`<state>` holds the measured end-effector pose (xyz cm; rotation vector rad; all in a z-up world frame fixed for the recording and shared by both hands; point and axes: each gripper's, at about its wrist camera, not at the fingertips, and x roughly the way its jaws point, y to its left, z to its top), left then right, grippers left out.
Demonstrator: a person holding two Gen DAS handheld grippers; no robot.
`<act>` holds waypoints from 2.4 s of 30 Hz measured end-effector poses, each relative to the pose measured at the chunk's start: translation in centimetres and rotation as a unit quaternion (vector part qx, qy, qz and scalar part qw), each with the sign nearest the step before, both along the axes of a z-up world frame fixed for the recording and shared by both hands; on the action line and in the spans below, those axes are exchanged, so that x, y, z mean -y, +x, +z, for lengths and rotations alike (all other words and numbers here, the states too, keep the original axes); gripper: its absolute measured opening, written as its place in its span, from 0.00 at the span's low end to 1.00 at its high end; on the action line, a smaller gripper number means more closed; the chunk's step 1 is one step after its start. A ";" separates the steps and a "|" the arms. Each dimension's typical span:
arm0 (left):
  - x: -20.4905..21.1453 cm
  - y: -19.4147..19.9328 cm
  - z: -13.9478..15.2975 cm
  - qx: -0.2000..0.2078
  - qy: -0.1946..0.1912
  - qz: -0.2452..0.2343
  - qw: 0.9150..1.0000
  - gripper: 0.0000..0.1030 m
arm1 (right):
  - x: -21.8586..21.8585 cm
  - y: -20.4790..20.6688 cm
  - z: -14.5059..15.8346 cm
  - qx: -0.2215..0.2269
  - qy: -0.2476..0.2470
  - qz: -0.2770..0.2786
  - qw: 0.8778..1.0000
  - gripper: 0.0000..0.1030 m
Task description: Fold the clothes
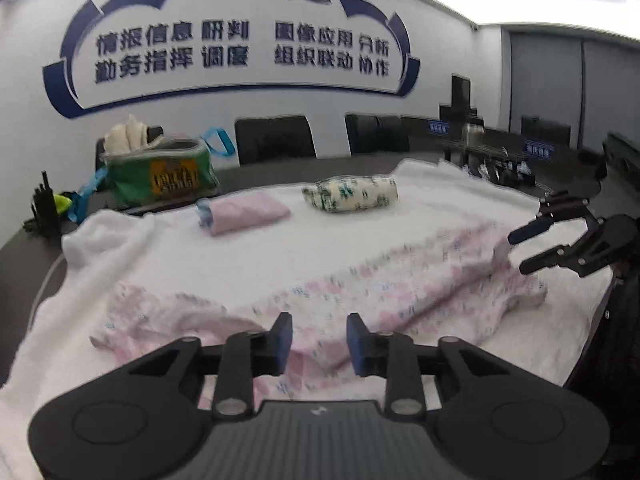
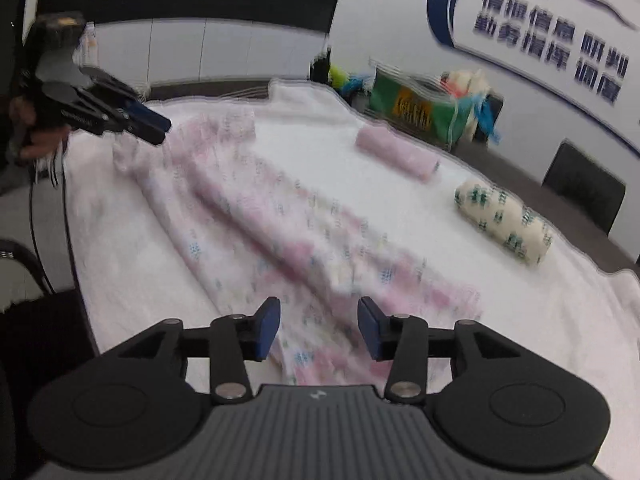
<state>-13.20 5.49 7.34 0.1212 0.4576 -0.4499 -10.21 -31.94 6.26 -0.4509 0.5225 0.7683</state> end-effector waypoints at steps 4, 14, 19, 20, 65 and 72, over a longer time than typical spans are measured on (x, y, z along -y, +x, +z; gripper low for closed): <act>1.7 -0.3 -0.7 0.036 0.017 -0.035 0.999 0.43 | -1.6 0.0 1.2 0.023 0.010 0.027 0.999 0.43; 5.3 2.2 -5.0 0.034 0.143 -0.039 0.988 0.34 | -7.5 2.8 -2.5 0.033 -0.068 0.062 0.995 0.43; 4.3 2.6 -5.0 0.012 0.140 -0.016 0.990 0.00 | -8.0 4.5 -4.2 0.033 -0.088 0.041 0.995 0.10; 4.0 2.4 -4.8 0.016 0.136 -0.010 0.991 0.00 | -8.1 4.2 -4.1 0.042 -0.093 0.040 0.994 0.02; 2.8 6.3 -6.3 -0.082 -0.012 0.103 0.991 0.48 | -6.9 3.4 -2.1 0.024 0.055 -0.025 0.998 0.54; 0.5 4.5 -2.5 -0.046 -0.059 0.116 0.990 0.48 | -8.9 4.7 -3.2 -0.008 0.066 -0.052 0.996 0.54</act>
